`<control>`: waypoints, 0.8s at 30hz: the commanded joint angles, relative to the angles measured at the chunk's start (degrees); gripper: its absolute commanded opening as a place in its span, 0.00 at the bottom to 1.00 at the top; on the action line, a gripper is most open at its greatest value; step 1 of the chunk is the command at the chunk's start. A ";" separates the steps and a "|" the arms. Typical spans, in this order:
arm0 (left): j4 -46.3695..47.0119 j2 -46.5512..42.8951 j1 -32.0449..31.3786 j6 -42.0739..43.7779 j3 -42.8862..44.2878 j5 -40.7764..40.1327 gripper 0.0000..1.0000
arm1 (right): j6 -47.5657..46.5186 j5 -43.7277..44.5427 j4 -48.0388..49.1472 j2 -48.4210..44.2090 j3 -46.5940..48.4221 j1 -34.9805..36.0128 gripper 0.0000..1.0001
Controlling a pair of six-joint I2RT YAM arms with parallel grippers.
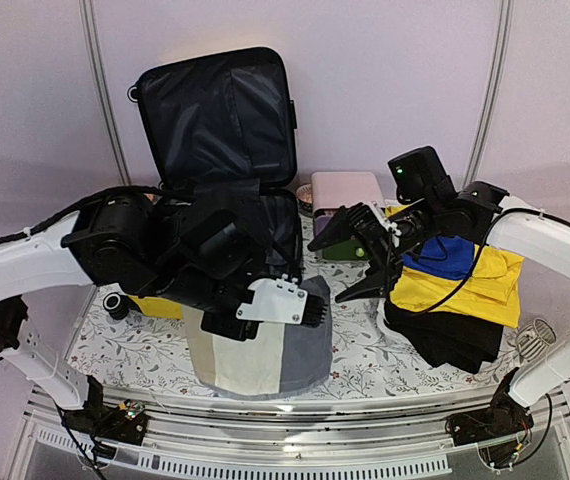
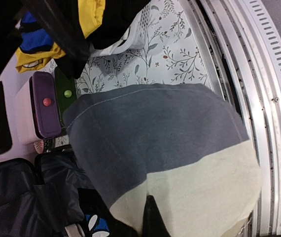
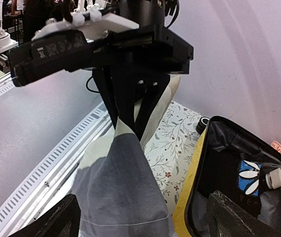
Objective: Open, take out, and arrange the luggage
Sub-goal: Pass from the left arm to the right
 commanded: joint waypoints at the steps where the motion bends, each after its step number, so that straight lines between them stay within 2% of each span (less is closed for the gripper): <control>1: -2.80 0.14 -2.18 4.61 3.41 1.81 0.00 | -3.46 0.21 -3.52 2.23 3.44 1.20 0.90; 4: -2.51 -0.13 -3.58 5.82 4.22 2.09 0.00 | -4.64 -2.66 -6.56 5.10 7.19 1.83 0.89; 7: -2.51 -0.12 -4.59 6.40 4.63 1.02 0.00 | -9.66 -4.82 -15.52 9.14 12.31 2.84 0.87; 10: -2.83 0.02 -5.14 6.67 4.98 -0.04 0.00 | -12.27 -3.56 -20.23 12.55 15.50 3.48 0.77; 13: -2.89 0.17 -5.37 6.89 5.13 -1.08 0.00 | -13.31 -2.56 -24.11 14.59 17.03 3.75 0.75; 17: -2.98 0.29 -5.35 7.30 4.63 -2.86 0.00 | -15.27 -3.14 -28.82 14.01 16.66 3.85 0.74; 24: -2.65 1.16 -5.37 8.02 4.69 -3.16 0.00 | -11.98 -2.54 -27.25 7.92 11.40 3.89 0.74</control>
